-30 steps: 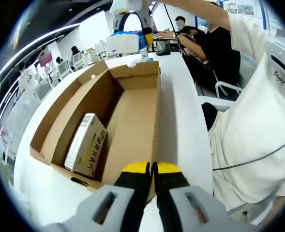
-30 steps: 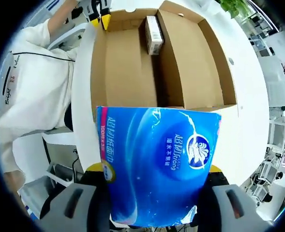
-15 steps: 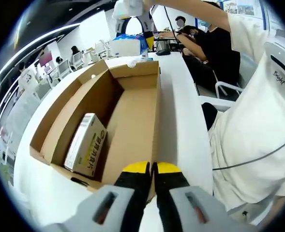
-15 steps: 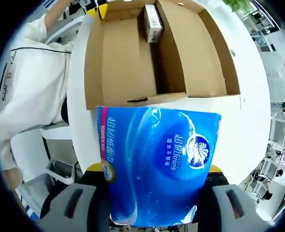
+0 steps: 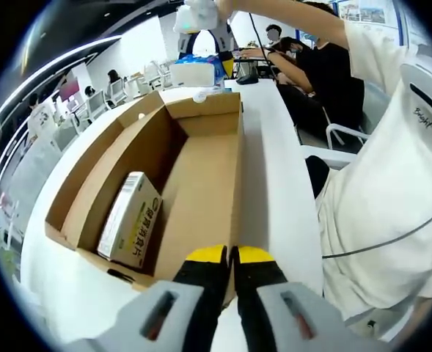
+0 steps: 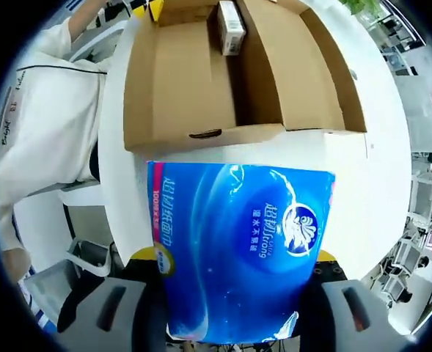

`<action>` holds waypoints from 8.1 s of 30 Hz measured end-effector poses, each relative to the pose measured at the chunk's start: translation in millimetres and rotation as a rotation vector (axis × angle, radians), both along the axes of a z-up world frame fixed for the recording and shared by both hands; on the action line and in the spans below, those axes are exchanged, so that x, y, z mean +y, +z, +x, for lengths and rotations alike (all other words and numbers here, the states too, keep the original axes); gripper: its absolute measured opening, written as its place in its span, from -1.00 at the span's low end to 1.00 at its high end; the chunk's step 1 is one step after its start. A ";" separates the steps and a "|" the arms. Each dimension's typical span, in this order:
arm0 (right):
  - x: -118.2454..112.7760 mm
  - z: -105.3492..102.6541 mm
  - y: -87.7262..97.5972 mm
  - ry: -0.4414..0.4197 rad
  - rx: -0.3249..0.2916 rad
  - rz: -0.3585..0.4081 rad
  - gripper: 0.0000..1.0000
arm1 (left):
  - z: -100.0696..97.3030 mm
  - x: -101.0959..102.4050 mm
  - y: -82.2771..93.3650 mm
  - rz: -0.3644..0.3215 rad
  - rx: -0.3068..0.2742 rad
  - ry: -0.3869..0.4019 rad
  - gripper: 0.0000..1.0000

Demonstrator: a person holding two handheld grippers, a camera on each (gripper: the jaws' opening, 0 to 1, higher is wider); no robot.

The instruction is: Operate the shoe box by opening the lid, removing the specified soft item, and placing it in the target area until the item is outside and the box remains undamaged.

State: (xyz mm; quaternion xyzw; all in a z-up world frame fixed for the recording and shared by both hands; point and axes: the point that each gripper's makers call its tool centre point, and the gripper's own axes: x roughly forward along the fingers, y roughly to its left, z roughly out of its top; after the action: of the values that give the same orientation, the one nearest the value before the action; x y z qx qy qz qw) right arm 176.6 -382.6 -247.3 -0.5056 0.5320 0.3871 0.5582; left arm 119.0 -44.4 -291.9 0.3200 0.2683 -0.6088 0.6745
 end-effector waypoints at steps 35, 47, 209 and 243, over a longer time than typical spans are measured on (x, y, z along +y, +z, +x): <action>-6.2 -3.1 -38.9 0.056 0.040 0.002 0.42 | -0.9 -0.1 0.6 0.001 -0.002 0.002 -0.93; -6.4 -0.4 -41.6 0.128 0.040 0.004 0.49 | 0.0 -0.1 0.6 -0.002 -0.005 0.004 -0.93; 305.0 49.2 14.1 0.171 -0.554 0.790 -0.42 | 1.4 -7.9 -1.0 -0.033 0.023 -0.023 -0.98; 291.0 61.8 -40.4 0.133 -0.505 0.569 -0.62 | 3.2 -7.9 -1.0 -0.038 0.029 -0.013 -0.98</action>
State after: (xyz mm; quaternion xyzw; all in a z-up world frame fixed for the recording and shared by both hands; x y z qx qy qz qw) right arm 238.3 -91.7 -287.7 -0.4433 0.2148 0.4179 0.7633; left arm 122.2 -52.3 -292.9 0.2999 0.2644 -0.6228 0.6725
